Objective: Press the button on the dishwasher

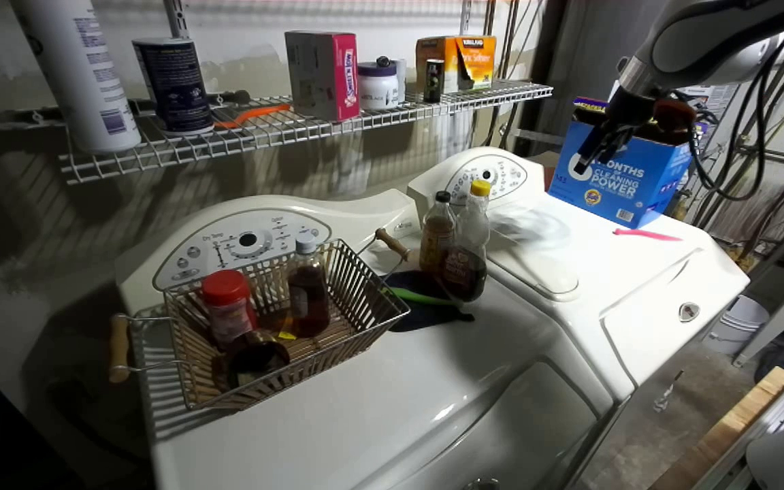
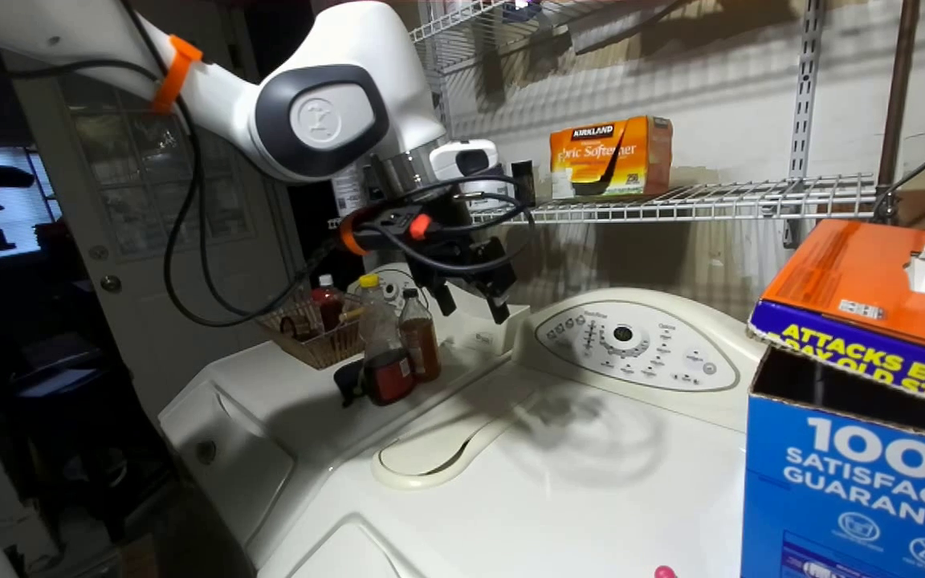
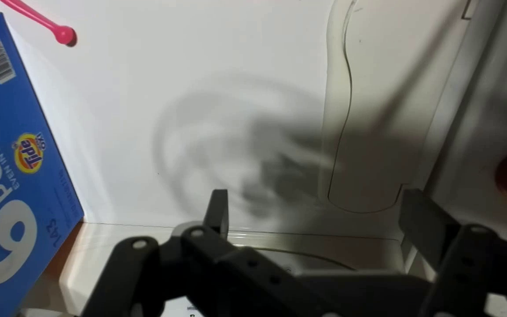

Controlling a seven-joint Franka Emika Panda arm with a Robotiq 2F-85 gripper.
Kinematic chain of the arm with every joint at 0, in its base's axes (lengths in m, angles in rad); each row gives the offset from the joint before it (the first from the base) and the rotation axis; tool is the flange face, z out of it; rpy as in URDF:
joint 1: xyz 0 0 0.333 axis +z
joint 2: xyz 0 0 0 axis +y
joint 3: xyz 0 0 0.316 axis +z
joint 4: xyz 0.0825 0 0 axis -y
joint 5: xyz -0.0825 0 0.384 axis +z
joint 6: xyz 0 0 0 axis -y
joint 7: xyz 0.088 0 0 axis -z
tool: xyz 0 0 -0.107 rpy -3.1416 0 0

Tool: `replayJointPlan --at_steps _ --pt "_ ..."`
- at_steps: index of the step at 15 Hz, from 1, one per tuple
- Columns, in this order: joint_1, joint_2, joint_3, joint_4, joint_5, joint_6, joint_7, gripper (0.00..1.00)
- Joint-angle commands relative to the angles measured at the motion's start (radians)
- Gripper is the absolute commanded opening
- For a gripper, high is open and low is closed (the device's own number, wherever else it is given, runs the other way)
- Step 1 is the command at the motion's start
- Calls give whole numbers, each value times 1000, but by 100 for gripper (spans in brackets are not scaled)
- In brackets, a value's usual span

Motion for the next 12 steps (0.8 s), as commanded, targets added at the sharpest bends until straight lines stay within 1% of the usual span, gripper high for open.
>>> replayJointPlan --at_steps 1,2,4,6,10,11,12 --pt "14 142 2 131 161 34 -35 100" --pt "17 171 -3 159 229 38 -70 100" --pt "5 221 3 209 323 43 -113 100" --pt "-16 270 13 256 373 38 -130 100" --pt "-60 361 32 336 424 39 -177 100" --pt "-72 384 37 355 413 42 -193 75" --pt "-82 403 42 370 392 45 -204 74"
